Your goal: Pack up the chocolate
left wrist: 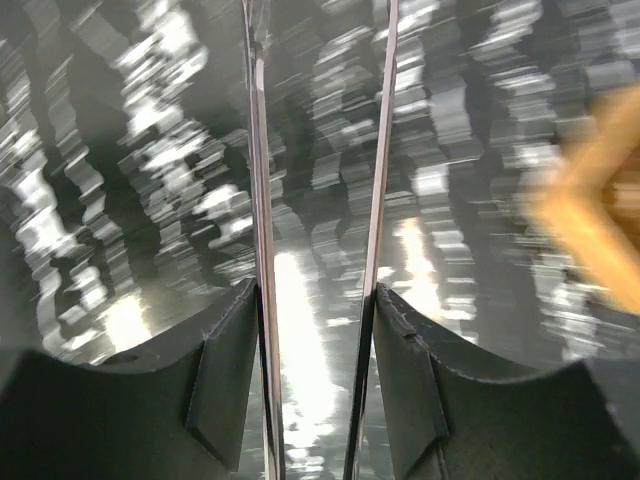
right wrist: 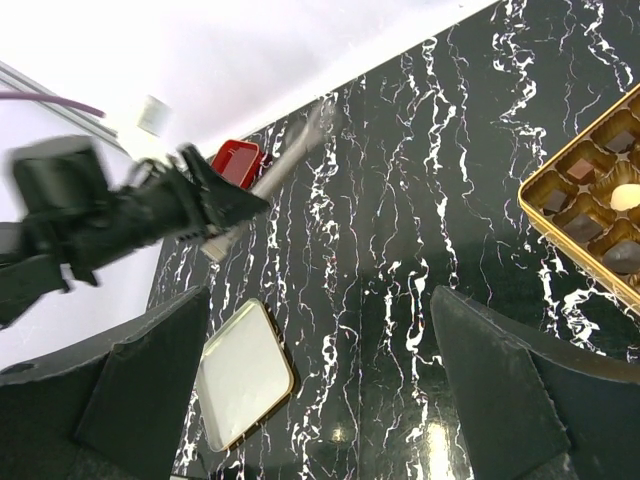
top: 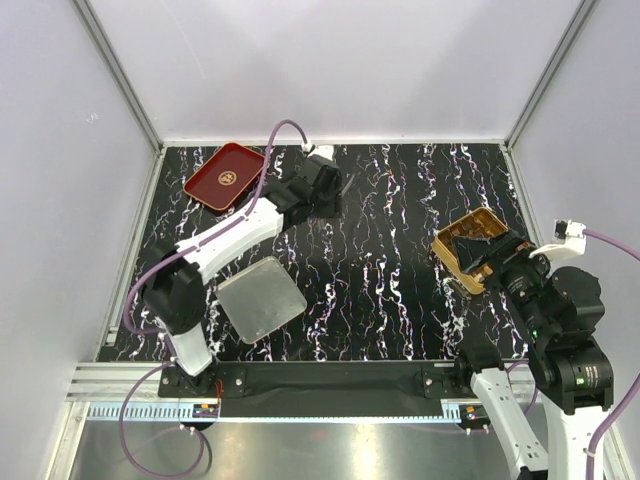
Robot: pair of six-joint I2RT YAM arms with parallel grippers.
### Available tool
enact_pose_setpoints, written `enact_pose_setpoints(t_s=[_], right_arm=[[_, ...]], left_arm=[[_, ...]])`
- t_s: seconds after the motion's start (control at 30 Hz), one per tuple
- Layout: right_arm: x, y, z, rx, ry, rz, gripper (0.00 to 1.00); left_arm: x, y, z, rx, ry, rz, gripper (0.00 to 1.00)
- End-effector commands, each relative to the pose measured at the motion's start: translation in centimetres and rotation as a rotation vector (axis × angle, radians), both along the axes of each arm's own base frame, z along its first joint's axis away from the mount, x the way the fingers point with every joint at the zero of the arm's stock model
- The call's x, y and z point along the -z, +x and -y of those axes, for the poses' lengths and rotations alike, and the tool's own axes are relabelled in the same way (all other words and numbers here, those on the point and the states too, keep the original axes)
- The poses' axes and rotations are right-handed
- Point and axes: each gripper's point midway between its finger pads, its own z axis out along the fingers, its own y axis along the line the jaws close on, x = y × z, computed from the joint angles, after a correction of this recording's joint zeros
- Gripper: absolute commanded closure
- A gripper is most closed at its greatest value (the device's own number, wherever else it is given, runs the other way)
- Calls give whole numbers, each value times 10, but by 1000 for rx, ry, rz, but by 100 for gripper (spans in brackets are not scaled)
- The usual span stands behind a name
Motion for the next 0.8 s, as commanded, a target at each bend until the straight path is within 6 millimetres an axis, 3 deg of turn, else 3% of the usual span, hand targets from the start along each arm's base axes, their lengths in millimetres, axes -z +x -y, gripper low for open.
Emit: enact_pose_setpoints(t_s=[0.0,0.13,0.3,0.43,0.77], right_arm=[[-5,4,-1,-2,-3,9,0],[-2,5,0,-1,-19,5,0],[2,8,2,7,-37,-3,0],[7,11,2,3,-47,-13,0],[14,18,1,-2,-54,-24,0]], left_arm=[[15,22,-18,-108,42,29,49],[46,37,-20,-144,70,-19,49],[70,49,-15,-187,71,-70,49],[100,55,-12,-213,77,-129,42],[132,65,5,-226,34,-201,38]])
